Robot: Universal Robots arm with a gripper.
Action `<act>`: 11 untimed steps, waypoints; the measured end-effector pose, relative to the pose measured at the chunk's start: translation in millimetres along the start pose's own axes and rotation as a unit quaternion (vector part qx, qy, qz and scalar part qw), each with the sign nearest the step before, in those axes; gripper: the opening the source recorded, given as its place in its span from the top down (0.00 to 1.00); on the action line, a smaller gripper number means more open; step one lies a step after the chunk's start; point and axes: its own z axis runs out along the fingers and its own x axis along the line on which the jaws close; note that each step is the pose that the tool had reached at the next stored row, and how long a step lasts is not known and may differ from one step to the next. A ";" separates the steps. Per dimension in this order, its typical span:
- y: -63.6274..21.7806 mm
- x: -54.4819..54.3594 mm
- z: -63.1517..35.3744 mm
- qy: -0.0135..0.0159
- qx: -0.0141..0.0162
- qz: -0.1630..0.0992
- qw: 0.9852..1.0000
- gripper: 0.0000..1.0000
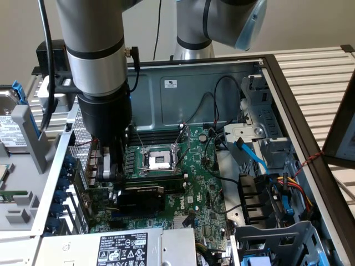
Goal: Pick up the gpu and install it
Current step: 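Press down on the gpu until it lock into place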
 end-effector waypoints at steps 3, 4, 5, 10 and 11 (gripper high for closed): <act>0.4 0.0 -0.4 0.000 0.000 0.000 1.000 0.89; 0.5 0.1 -2.9 0.000 0.000 0.000 1.000 0.89; 0.6 0.2 -7.0 0.000 0.000 0.000 1.000 0.89; -7.6 5.4 -16.5 0.000 0.000 0.000 1.000 0.89; -8.0 5.8 -16.4 0.000 0.000 0.000 1.000 0.89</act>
